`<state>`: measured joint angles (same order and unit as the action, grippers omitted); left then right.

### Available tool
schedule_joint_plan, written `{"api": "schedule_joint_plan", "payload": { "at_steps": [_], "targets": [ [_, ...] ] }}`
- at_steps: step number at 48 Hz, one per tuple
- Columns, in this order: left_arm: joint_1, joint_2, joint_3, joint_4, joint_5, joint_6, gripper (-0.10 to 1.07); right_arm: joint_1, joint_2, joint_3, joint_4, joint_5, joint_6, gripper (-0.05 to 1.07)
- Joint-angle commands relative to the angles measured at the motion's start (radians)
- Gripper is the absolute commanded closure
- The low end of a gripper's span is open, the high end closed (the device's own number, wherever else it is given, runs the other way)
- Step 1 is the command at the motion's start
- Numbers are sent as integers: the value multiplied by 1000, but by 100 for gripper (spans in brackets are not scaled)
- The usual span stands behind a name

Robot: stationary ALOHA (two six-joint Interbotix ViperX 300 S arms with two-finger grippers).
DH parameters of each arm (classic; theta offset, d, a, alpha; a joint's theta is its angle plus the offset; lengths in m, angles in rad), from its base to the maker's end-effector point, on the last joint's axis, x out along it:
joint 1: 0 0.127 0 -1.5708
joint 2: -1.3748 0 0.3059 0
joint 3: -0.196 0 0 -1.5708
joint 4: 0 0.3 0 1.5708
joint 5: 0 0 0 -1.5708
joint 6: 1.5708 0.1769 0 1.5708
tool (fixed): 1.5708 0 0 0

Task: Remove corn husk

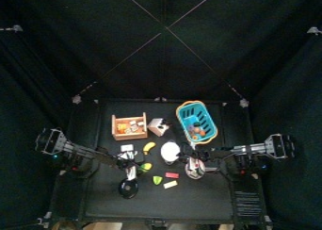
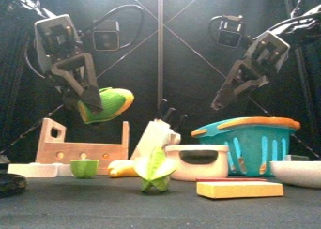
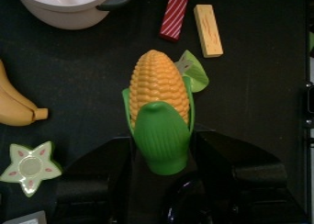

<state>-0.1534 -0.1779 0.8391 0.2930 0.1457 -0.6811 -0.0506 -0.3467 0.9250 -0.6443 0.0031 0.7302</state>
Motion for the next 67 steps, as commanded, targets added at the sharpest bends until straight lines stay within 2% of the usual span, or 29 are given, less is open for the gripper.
{"api": "schedule_joint_plan", "payload": {
  "at_steps": [1, 7, 12, 16, 26, 31, 38, 44, 53, 67],
  "targets": [
    [9, -14, -14, 11, -35, 8, 35, -3, -23, -43, -21, -3, -2, 34],
    [28, -23, -18, 74, -130, 31, 35, -3, -31, -83, -69, -11, -2, 34],
    [55, -31, 2, 163, -225, 60, 35, -3, -43, -120, -100, -17, 3, 34],
    [126, -31, 15, 255, -290, 86, 35, -3, -54, -152, -98, -40, 8, 34],
    [238, -9, -20, 370, -314, 123, 36, 5, -26, -219, -72, -126, 3, 34],
    [272, 14, -44, 411, -316, 149, 36, -3, 17, -252, -63, -144, 11, 34],
    [282, 54, -86, 423, -316, 166, 36, -5, 80, -301, -14, -138, 11, 33],
    [282, 83, -101, 425, -310, 179, 36, -6, 101, -327, -9, -91, 6, 32],
    [281, 83, -109, 417, -318, 181, 36, -11, 143, -347, -6, -31, 9, 22],
    [276, 95, -115, 416, -403, 183, 36, -17, 198, -403, -12, 15, 5, 12]
  ]
}}
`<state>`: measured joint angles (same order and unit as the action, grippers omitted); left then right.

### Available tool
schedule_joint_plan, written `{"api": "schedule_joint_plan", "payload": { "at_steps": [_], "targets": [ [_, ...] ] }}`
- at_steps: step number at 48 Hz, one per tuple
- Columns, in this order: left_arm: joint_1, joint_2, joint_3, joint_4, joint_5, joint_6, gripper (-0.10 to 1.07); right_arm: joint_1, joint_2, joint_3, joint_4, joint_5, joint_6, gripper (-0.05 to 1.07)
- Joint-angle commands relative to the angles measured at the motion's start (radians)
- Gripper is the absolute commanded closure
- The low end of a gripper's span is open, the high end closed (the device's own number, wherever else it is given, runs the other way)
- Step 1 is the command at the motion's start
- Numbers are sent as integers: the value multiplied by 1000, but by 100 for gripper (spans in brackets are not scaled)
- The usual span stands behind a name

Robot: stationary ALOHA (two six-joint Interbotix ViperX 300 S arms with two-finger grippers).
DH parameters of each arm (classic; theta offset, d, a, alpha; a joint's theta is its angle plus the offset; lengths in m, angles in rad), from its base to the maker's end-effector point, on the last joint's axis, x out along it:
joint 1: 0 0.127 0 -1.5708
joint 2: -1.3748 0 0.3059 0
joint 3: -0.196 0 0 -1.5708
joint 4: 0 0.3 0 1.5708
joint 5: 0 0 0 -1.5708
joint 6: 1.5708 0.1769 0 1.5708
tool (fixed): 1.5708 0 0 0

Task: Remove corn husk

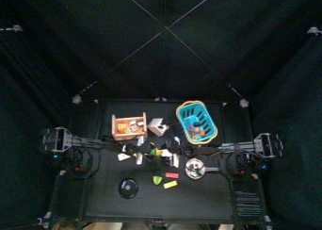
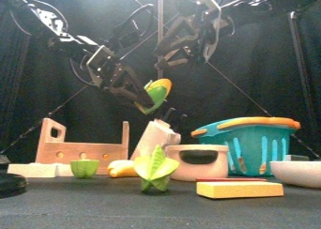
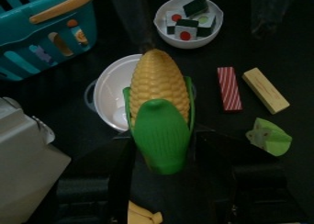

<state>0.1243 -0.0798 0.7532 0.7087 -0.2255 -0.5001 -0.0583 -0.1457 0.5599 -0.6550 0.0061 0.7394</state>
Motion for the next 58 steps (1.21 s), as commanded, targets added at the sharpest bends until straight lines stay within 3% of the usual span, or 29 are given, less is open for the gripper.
{"api": "schedule_joint_plan", "payload": {
  "at_steps": [1, 10, 22, 40, 58],
  "targets": [
    [-2, -3, -31, 0, -35, 2, 36, -11, 0, -41, -2, 21, -5, 12],
    [-2, 11, -37, -6, -43, -2, 36, -5, 34, -97, 11, 138, -2, 12],
    [2, 11, -43, -81, -28, 0, 36, 25, 77, -156, 63, 304, -6, 13],
    [5, 15, -35, -75, -17, 2, 36, 72, 78, -160, 64, 314, -8, 13],
    [5, 15, -34, -75, -17, 2, 36, 69, 81, -147, 61, 318, -6, 17]
  ]
}}
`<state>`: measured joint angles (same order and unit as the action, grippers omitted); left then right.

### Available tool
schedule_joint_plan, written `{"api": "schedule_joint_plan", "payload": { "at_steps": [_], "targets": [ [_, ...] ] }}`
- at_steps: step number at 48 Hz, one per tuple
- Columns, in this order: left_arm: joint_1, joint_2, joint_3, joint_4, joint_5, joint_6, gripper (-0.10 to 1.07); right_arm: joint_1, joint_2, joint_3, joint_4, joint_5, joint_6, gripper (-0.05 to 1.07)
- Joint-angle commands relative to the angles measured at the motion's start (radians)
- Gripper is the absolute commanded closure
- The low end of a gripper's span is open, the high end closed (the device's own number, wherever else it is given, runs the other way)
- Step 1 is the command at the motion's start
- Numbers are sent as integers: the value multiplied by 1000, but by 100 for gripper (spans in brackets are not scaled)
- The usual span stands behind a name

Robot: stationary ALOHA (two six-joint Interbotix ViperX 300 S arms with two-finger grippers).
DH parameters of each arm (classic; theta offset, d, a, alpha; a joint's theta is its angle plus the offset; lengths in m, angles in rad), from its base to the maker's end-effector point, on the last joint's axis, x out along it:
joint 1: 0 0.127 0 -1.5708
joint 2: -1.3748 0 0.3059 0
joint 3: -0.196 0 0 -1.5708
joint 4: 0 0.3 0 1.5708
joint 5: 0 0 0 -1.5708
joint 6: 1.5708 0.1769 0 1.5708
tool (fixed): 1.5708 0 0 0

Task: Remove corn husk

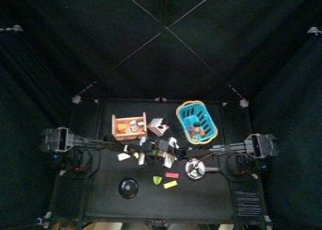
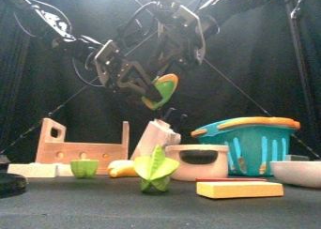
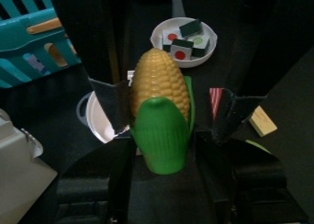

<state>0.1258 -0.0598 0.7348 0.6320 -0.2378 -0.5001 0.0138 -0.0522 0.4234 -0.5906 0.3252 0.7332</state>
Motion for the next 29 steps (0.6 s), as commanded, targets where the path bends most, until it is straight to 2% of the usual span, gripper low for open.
{"api": "schedule_joint_plan", "payload": {
  "at_steps": [1, 9, 29],
  "targets": [
    [3, -5, -14, 2, -3, 2, 36, -3, -12, -11, -2, -2, 0, 18],
    [3, -6, -14, 2, -5, 2, 36, -2, -2, -9, -3, 5, -2, 22],
    [5, -23, 8, 9, -3, 2, 36, 9, 8, -11, -11, 61, -3, 22]
  ]
}}
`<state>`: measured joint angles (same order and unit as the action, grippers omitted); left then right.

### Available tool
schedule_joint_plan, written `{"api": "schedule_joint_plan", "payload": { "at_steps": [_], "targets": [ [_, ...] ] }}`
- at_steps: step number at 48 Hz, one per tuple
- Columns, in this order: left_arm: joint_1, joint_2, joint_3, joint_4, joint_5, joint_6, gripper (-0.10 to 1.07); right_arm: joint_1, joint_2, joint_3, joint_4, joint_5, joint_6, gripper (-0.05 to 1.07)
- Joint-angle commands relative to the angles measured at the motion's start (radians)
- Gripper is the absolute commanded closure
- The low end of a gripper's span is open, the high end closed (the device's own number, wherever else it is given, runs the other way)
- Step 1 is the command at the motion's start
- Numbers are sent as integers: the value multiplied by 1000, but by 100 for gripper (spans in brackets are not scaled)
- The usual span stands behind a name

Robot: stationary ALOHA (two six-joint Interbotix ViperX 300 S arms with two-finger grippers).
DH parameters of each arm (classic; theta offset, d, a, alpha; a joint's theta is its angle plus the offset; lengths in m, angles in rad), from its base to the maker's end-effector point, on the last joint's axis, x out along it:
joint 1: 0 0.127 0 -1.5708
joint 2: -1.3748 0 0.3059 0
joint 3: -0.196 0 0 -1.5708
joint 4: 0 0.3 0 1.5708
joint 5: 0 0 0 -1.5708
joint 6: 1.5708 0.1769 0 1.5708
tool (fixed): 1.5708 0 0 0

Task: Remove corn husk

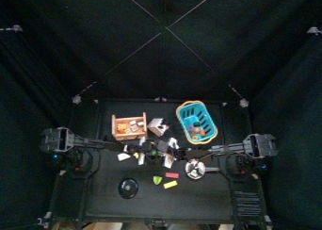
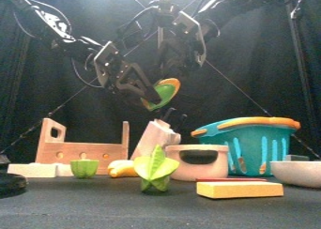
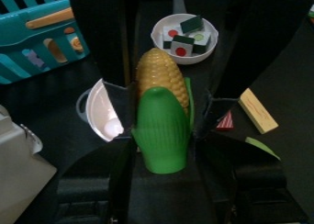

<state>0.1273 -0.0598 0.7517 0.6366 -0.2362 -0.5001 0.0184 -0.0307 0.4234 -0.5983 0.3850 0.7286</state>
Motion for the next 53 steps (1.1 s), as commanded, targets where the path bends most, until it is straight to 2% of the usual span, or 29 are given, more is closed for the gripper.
{"api": "schedule_joint_plan", "payload": {
  "at_steps": [1, 18, 53],
  "targets": [
    [3, -26, -8, 5, -5, 2, 36, 5, -14, -11, -5, 2, 2, 22],
    [3, -29, -5, 5, -6, 2, 36, 2, 2, -14, -8, 2, 2, 25],
    [6, -8, -9, 5, -6, 2, 36, -3, 12, -31, 9, -14, 8, 52]
  ]
}}
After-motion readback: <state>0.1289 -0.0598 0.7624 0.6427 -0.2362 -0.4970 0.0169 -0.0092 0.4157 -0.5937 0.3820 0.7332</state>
